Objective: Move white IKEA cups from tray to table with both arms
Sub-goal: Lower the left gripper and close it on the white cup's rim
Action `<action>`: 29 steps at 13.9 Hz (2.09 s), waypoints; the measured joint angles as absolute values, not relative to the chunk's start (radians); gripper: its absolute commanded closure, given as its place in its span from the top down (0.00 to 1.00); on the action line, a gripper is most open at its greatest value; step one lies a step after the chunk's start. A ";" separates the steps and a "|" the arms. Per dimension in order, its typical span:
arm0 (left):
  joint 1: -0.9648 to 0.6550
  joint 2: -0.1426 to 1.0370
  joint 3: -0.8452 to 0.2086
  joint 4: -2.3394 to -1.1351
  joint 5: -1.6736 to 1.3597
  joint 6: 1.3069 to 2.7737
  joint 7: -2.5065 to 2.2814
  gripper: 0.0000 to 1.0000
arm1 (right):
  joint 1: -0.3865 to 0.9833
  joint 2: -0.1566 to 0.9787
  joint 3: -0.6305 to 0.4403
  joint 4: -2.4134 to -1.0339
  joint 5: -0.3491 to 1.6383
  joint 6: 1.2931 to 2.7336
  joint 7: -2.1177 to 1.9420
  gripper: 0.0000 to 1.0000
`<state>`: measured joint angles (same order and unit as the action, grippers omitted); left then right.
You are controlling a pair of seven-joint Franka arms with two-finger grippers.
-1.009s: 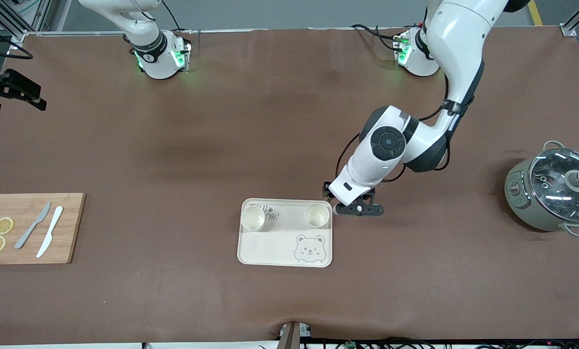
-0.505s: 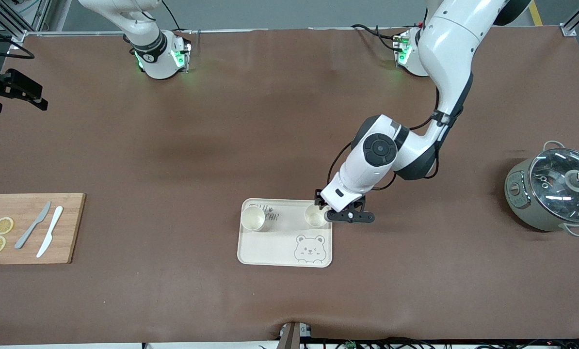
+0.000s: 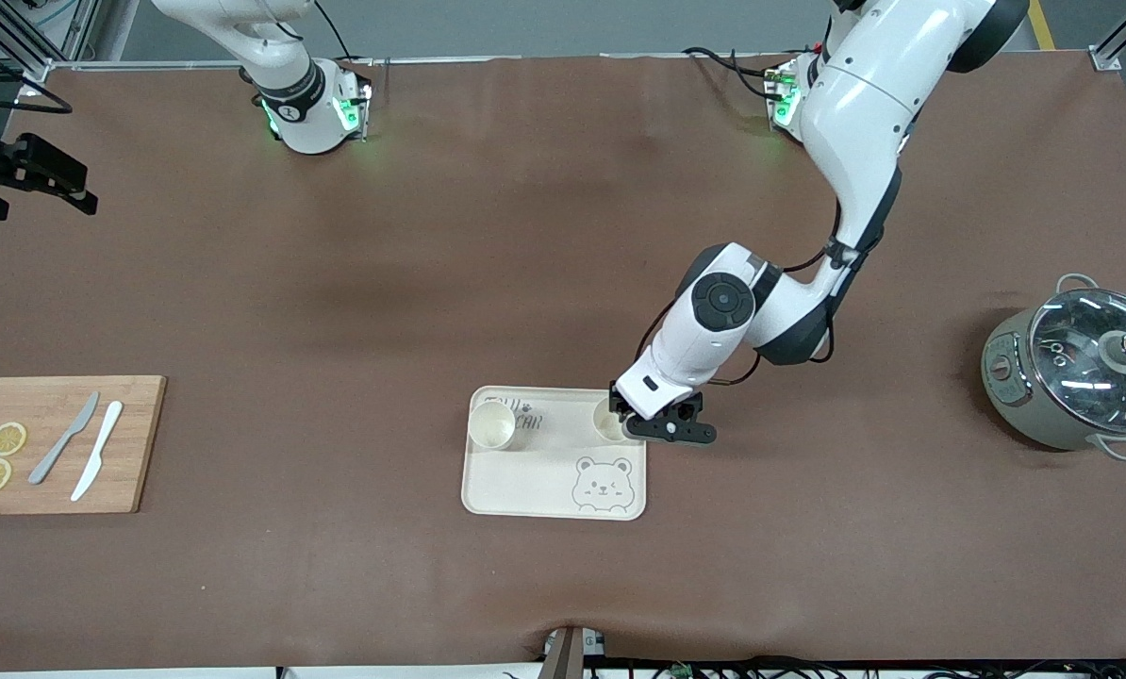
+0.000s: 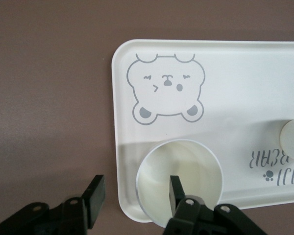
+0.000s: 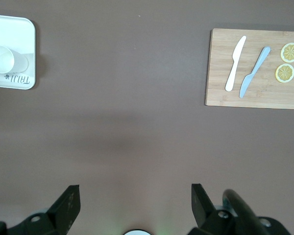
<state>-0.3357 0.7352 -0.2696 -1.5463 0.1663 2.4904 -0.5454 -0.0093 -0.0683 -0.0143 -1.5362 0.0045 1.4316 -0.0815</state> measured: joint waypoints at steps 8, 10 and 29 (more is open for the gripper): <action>-0.356 0.781 -0.269 -1.546 0.167 2.495 -0.545 0.04 | -0.009 -0.068 -0.016 -1.536 0.005 1.432 -0.081 1.00; -0.357 0.786 -0.269 -1.546 0.167 2.500 -0.545 0.00 | -0.010 -0.068 -0.018 -1.536 0.005 1.432 -0.081 1.00; -0.357 0.743 -0.268 -1.518 0.168 2.425 -0.545 0.00 | 0.064 0.014 -0.011 -1.532 0.067 1.463 -0.081 1.00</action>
